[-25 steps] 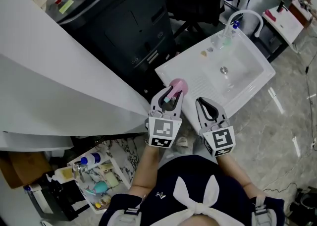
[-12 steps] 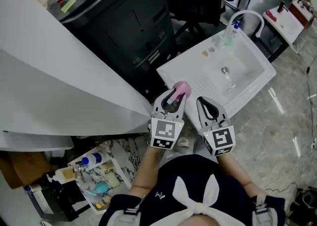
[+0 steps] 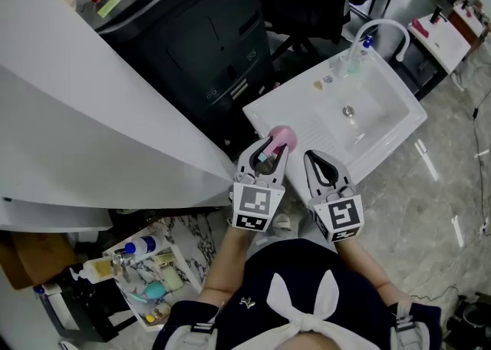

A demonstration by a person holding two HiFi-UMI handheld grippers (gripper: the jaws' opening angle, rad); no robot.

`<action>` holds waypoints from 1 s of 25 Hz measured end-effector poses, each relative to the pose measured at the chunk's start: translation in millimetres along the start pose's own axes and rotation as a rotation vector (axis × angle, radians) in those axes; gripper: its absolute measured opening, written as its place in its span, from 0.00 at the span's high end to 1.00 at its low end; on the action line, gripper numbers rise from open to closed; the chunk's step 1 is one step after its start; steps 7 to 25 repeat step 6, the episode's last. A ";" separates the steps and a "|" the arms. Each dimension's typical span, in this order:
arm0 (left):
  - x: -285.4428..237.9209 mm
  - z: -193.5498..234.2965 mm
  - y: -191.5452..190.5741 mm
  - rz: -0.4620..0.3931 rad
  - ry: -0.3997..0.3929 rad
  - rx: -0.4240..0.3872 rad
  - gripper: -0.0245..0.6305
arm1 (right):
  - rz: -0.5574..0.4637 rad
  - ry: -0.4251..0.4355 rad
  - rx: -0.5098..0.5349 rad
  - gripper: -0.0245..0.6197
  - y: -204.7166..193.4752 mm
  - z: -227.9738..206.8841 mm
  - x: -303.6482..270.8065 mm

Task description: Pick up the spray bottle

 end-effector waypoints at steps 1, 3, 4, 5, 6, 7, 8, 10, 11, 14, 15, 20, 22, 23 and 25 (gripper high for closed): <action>-0.2 -0.4 -0.2 0.000 0.000 0.000 0.74 | 0.002 -0.001 0.000 0.92 -0.4 -0.5 0.2; -0.4 -1.3 -0.6 0.000 -0.001 0.001 0.74 | 0.006 -0.003 -0.002 0.92 -1.2 -1.1 0.9; -0.4 -1.8 -0.8 0.001 -0.002 0.002 0.74 | 0.007 -0.002 -0.002 0.92 -1.3 -1.1 1.3; -0.5 -2.3 -0.9 0.001 -0.002 0.002 0.74 | 0.007 -0.001 -0.003 0.92 -1.4 -1.1 1.7; -0.6 -2.8 -1.0 0.001 -0.002 0.002 0.74 | 0.007 0.000 -0.004 0.92 -1.4 -1.2 2.1; -0.6 -2.8 -1.0 0.001 -0.002 0.002 0.74 | 0.007 0.000 -0.004 0.92 -1.4 -1.2 2.1; -0.6 -2.8 -1.0 0.001 -0.002 0.002 0.74 | 0.007 0.000 -0.004 0.92 -1.4 -1.2 2.1; -0.6 -2.8 -1.0 0.001 -0.002 0.002 0.74 | 0.007 0.000 -0.004 0.92 -1.4 -1.2 2.1; -0.6 -2.8 -1.0 0.001 -0.002 0.002 0.74 | 0.007 0.000 -0.004 0.92 -1.4 -1.2 2.1; -0.6 -2.8 -1.0 0.001 -0.002 0.002 0.74 | 0.007 0.000 -0.004 0.92 -1.4 -1.2 2.1; -0.6 -2.8 -1.0 0.001 -0.002 0.002 0.74 | 0.007 0.000 -0.004 0.92 -1.4 -1.2 2.1; -0.6 -2.8 -1.0 0.001 -0.002 0.002 0.74 | 0.007 0.000 -0.004 0.92 -1.4 -1.2 2.1; -0.6 -2.8 -1.0 0.001 -0.002 0.002 0.74 | 0.007 0.000 -0.004 0.92 -1.4 -1.2 2.1; -0.6 -2.8 -1.0 0.001 -0.002 0.002 0.74 | 0.007 0.000 -0.004 0.92 -1.4 -1.2 2.1; -0.6 -2.8 -1.0 0.001 -0.002 0.002 0.74 | 0.007 0.000 -0.004 0.92 -1.4 -1.2 2.1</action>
Point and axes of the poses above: the fingertips, and each gripper's own axes: x backward along the fingers, z to its left, y out of its top, the point moved 6 cm from there along x, backward along the fingers, and after that the axes turned 14 degrees about -z, right-handed, at the moved point
